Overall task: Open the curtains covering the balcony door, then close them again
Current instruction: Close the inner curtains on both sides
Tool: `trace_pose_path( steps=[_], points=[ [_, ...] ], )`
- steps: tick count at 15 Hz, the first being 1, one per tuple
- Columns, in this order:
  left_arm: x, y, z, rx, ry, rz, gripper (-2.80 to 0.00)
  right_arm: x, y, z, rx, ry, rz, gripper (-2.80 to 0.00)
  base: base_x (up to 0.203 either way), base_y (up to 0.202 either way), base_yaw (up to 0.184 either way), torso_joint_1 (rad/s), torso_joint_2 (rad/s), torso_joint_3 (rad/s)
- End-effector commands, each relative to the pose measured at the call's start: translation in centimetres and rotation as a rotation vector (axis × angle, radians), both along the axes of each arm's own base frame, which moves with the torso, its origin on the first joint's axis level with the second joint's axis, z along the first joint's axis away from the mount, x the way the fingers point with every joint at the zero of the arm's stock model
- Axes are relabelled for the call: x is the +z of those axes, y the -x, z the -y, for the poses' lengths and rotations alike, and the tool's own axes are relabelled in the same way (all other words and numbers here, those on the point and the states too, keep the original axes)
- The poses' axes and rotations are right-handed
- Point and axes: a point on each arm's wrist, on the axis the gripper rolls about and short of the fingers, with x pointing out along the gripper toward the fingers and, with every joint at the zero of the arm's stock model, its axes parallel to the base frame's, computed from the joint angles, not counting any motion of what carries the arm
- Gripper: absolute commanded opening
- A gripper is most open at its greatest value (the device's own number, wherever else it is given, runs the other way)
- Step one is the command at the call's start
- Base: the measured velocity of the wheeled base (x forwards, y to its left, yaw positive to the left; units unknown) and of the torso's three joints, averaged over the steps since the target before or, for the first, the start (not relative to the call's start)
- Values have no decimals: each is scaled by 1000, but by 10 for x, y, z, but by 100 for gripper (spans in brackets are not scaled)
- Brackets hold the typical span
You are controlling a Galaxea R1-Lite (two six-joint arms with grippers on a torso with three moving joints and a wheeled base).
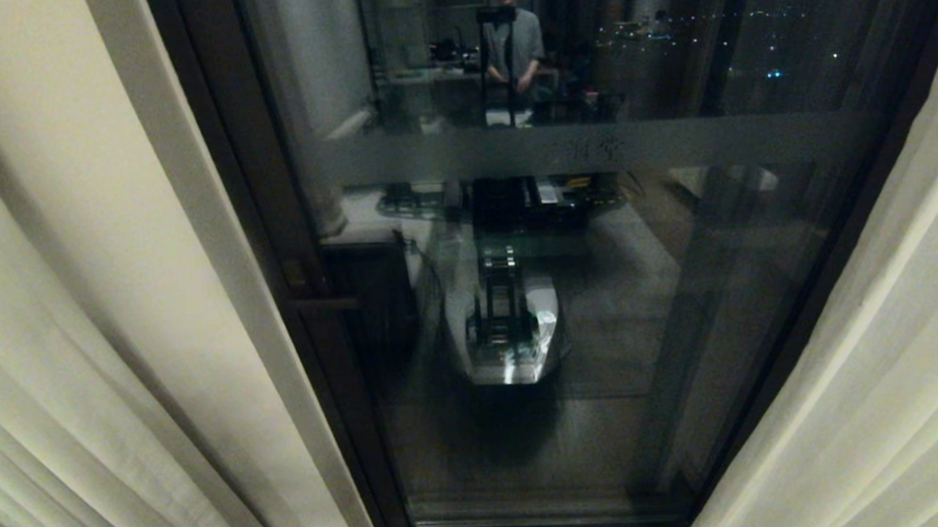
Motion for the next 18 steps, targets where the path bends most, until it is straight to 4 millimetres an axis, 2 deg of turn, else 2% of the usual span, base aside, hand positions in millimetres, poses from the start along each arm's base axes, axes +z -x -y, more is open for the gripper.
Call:
trace_pose_path(
  steps=[1,5,10,15,18],
  points=[
    [25,3,-1,38,4,20,-280,0,0,0,1,1,-1,-280,0,0,0,0,0,0],
    [83,-11,-4,174,12,-16,-280,0,0,0,1,1,-1,-280,0,0,0,0,0,0],
    [156,-50,-9,423,30,-44,-280,0,0,0,1,1,-1,-280,0,0,0,0,0,0],
    [196,-83,-12,553,58,-41,-280,0,0,0,1,1,-1,-280,0,0,0,0,0,0],
    [210,-99,-19,636,59,-44,-280,0,0,0,1,1,-1,-280,0,0,0,0,0,0]
  ],
)
